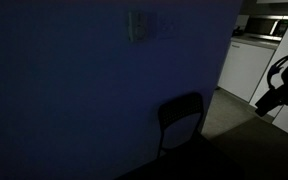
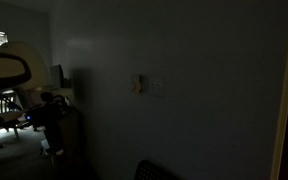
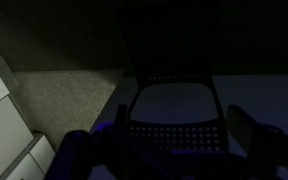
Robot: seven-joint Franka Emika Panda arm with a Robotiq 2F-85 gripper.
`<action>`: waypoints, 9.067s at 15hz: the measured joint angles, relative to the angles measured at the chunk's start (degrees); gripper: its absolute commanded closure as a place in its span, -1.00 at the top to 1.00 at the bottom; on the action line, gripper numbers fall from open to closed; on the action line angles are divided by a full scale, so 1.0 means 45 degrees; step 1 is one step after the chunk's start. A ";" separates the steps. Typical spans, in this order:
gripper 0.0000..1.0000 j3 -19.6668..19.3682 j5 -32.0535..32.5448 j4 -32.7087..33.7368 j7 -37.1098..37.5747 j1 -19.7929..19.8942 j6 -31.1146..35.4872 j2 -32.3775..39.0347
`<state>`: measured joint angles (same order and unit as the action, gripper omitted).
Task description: Flip the switch on the left
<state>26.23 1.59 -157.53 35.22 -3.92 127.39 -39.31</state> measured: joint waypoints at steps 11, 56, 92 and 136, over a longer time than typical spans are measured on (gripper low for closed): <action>1.00 -0.0564 0.0334 0.0015 0.0018 -0.0088 0.0245 -0.0001; 1.00 -0.0971 1.1328 0.5541 -0.1046 0.2431 0.9140 0.6679; 1.00 -0.2590 1.4832 0.7396 -1.1638 0.0762 0.8263 0.7366; 1.00 -0.3343 1.3028 1.2354 -1.1717 0.0175 0.8356 1.2965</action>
<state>11.18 60.21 -101.94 -17.51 -3.13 164.99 19.04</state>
